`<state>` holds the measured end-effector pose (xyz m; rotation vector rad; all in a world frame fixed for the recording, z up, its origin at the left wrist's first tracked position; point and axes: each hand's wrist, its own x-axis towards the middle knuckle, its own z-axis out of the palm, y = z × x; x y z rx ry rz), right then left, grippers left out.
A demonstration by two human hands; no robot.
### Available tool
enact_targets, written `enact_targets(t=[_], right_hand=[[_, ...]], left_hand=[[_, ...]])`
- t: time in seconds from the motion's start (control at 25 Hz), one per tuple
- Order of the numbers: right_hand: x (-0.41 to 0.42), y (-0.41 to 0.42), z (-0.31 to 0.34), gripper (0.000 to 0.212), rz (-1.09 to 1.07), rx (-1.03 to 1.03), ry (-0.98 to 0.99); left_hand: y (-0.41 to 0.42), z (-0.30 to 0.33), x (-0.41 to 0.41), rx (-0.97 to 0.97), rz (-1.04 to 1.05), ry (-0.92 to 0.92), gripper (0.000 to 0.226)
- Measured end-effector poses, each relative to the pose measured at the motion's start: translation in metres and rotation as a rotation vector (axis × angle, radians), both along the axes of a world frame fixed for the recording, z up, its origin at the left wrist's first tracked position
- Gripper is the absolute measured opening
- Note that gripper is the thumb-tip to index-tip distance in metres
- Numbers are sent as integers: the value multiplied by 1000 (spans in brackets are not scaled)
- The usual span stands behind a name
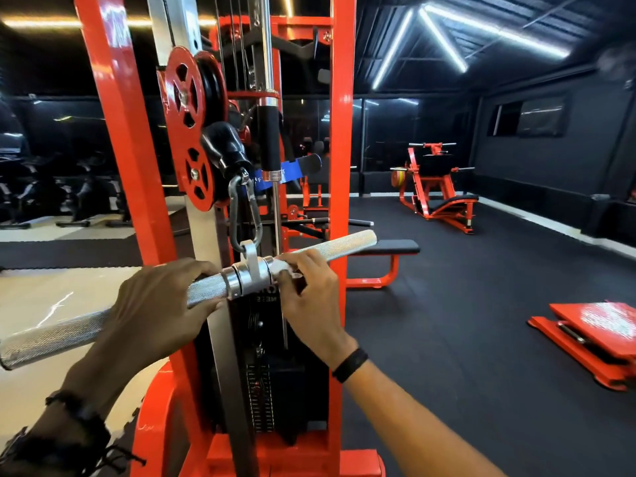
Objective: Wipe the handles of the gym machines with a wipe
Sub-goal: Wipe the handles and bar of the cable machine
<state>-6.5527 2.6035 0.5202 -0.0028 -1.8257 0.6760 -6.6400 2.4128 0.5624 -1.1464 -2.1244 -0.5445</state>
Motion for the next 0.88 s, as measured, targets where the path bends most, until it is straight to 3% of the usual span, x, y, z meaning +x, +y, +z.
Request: enact_targets(t=[0.16, 0.32, 0.4, 0.56, 0.64, 0.88], right_hand=[[9, 73, 9, 5, -291, -194, 79], [16, 129, 20, 9, -470, -428, 9], [9, 97, 19, 9, -419, -365, 32], [-5, 1, 4, 13, -74, 0, -27], [-3, 3, 6, 15, -27, 41, -43], [19, 106, 17, 8, -386, -235, -16]], left_hand=[[-4, -2, 3, 36, 8, -9, 36], [0, -7, 6, 81, 75, 35, 43], [1, -6, 8, 75, 81, 65, 45], [0, -1, 2, -47, 69, 96, 48], [-5, 0, -4, -84, 89, 131, 50], [-17, -4, -12, -90, 79, 110, 46]])
